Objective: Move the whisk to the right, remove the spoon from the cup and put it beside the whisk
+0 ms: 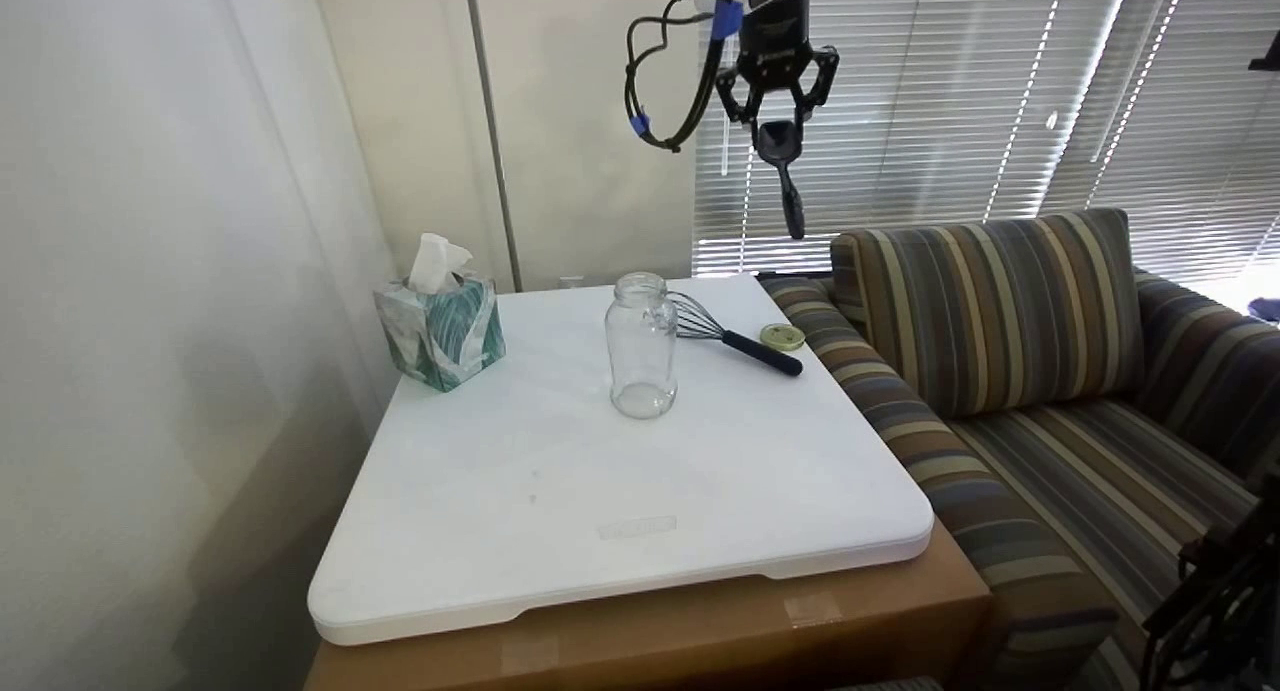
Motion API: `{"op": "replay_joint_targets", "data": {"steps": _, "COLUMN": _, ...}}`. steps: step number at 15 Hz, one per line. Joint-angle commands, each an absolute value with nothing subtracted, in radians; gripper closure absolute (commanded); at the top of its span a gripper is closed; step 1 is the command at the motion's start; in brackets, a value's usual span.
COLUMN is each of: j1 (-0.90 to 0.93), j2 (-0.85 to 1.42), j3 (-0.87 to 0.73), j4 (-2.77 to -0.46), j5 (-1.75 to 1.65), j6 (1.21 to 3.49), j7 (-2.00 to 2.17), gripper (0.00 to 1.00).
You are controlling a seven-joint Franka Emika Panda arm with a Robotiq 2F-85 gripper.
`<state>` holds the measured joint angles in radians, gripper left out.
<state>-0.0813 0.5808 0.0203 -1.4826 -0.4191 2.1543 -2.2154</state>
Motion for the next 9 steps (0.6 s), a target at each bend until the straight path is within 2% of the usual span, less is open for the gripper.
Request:
{"op": "replay_joint_targets", "data": {"steps": 1, "j1": -0.068, "j2": 0.581, "j3": 0.006, "j4": -1.480, "j5": -0.409, "j6": 2.153, "j7": -2.221, "gripper": 0.48}}
{"op": "replay_joint_targets", "data": {"steps": 2, "j1": -0.068, "j2": 0.581, "j3": 0.006, "j4": -1.480, "j5": -0.409, "j6": 2.153, "j7": -2.220, "gripper": 0.48}}
{"op": "replay_joint_targets", "data": {"steps": 3, "j1": -0.066, "j2": 0.580, "j3": 0.005, "j4": -1.486, "j5": -0.418, "j6": 2.169, "j7": -2.219, "gripper": 0.73}}
{"op": "replay_joint_targets", "data": {"steps": 9, "j1": -0.102, "j2": 0.607, "j3": 0.059, "j4": -1.476, "j5": -0.380, "j6": 2.367, "j7": -2.483, "gripper": 0.73}}
